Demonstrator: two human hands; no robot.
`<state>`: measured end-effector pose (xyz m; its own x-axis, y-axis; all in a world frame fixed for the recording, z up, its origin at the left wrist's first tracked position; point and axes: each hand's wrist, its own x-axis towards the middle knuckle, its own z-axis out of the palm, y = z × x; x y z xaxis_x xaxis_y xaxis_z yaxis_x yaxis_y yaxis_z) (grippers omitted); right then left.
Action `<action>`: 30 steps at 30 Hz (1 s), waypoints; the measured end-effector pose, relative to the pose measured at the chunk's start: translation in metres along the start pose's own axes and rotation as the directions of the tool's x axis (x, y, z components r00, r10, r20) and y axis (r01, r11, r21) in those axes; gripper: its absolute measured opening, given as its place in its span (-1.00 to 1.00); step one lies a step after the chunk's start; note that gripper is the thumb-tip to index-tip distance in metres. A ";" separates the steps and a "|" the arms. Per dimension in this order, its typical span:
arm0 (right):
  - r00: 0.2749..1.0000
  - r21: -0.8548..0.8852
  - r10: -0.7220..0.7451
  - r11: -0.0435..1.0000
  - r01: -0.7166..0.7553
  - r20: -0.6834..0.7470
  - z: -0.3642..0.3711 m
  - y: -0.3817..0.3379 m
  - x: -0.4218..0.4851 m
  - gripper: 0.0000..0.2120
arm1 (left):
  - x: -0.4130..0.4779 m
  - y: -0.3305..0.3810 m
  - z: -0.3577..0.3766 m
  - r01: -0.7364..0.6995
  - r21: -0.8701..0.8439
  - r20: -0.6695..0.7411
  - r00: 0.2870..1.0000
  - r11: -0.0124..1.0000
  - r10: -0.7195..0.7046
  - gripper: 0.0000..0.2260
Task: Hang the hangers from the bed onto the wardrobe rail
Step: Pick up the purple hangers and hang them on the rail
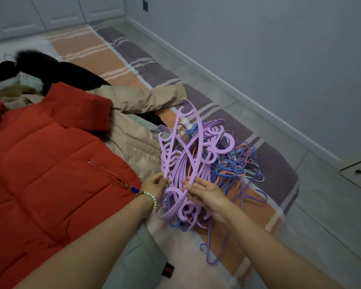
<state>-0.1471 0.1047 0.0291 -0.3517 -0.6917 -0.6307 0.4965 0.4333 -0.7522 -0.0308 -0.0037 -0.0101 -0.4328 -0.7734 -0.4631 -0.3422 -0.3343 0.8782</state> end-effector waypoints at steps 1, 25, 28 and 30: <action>0.999 -0.027 -0.025 0.999 0.025 0.029 0.000 -0.010 -0.009 -0.76 | -0.002 0.014 0.003 0.008 -0.016 0.006 1.000 1.000 -0.008 -0.78; 0.300 -0.351 -0.738 0.585 0.732 -0.604 -0.167 -0.246 -0.477 -0.89 | -0.366 0.399 0.235 -0.690 -0.155 0.829 0.299 0.707 0.473 -0.74; 0.149 -0.456 -0.764 0.517 0.725 -0.628 -0.185 -0.250 -0.568 -0.84 | -0.446 0.427 0.270 -0.728 -0.255 0.842 0.156 0.636 0.516 -0.69; 0.041 -0.529 -0.770 0.474 0.704 -0.636 -0.193 -0.248 -0.630 -0.82 | -0.501 0.442 0.291 -0.753 -0.321 0.845 0.046 0.574 0.533 -0.63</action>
<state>-0.2018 0.5445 0.5763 -0.9017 0.0057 0.4323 -0.4321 0.0241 -0.9015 -0.2081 0.3925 0.5754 -0.9068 0.2415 0.3455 0.3976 0.2180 0.8913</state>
